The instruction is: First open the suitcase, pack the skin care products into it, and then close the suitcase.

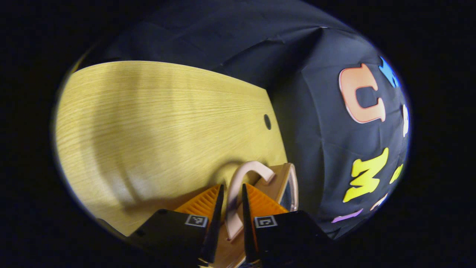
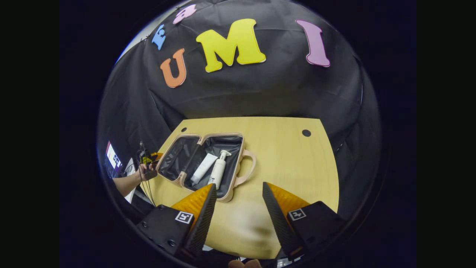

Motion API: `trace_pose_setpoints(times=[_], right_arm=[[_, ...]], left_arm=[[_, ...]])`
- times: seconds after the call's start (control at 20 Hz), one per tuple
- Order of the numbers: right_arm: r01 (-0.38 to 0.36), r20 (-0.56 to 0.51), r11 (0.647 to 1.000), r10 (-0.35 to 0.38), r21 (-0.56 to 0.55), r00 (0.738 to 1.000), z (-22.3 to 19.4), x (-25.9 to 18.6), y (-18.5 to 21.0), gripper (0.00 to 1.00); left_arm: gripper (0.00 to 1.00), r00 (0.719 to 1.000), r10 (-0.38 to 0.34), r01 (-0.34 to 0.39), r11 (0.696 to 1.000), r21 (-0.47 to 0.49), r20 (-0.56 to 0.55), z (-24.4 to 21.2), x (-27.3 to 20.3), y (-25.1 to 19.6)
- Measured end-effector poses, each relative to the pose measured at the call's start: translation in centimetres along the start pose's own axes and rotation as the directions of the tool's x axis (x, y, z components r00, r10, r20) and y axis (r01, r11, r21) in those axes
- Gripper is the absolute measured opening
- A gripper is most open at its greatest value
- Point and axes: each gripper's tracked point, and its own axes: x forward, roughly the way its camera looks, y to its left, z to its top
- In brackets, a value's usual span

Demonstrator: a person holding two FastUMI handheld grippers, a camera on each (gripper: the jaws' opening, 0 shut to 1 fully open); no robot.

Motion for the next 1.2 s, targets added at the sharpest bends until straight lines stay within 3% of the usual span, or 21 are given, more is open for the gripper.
trace_pose_setpoints(times=[0.1,0.15,0.2,0.35,0.55,0.65,0.7,0.85,0.9,1.0,1.15,1.2], right_arm=[[0.039,0.025,0.999,-0.039,0.026,0.999,-0.2,0.0,-1.4,0.75],[0.071,0.048,0.997,-0.073,0.038,0.996,0.0,-0.2,-2.4,0.70],[0.108,0.084,0.993,-0.111,0.040,0.990,0.5,-0.4,-3.5,0.74],[0.233,0.215,0.971,-0.237,0.042,0.948,3.1,-2.1,-6.8,0.75],[0.278,0.306,0.955,-0.297,0.103,0.905,4.9,-4.7,-9.3,0.74],[0.281,0.341,0.952,-0.304,0.119,0.890,5.3,-5.8,-10.2,0.70],[0.282,0.354,0.952,-0.305,0.116,0.884,5.2,-5.8,-10.6,0.75],[0.288,0.379,0.950,-0.313,0.122,0.871,5.2,-6.8,-11.6,0.75],[0.285,0.388,0.950,-0.312,0.127,0.868,5.4,-7.1,-11.9,0.70],[0.288,0.403,0.950,-0.313,0.124,0.860,5.5,-7.6,-13.0,0.75],[0.314,0.418,0.937,-0.349,0.151,0.839,5.3,-8.9,-15.6,0.75],[0.330,0.422,0.930,-0.367,0.162,0.829,4.8,-9.5,-16.4,0.74]], left_arm=[[0.16,0.999,0.026,-0.027,0.997,0.068,0.025,0.5,-0.2,-0.5],[0.14,0.999,0.044,-0.047,0.993,0.106,0.027,0.4,-0.5,-0.8],[0.12,0.998,0.056,-0.061,0.989,0.133,0.037,0.5,-1.0,-1.4],[0.07,0.994,0.060,-0.078,0.974,0.214,0.088,2.1,-3.0,-4.0],[0.05,0.984,0.054,-0.114,0.920,0.375,0.168,2.3,-6.6,-9.6],[0.04,0.976,0.014,-0.117,0.873,0.474,0.216,1.4,-8.2,-13.6],[0.04,0.972,-0.019,-0.109,0.849,0.518,0.235,1.1,-9.1,-15.9],[0.04,0.957,-0.125,-0.076,0.764,0.640,0.262,-2.3,-12.7,-22.7],[0.04,0.950,-0.160,-0.068,0.732,0.678,0.268,-4.0,-13.5,-24.9],[0.04,0.938,-0.222,-0.057,0.657,0.752,0.265,-8.0,-14.5,-28.3],[0.04,0.919,-0.293,-0.083,0.509,0.857,0.263,-14.1,-15.0,-31.5],[0.04,0.913,-0.313,-0.087,0.480,0.873,0.263,-16.0,-15.1,-32.3]])
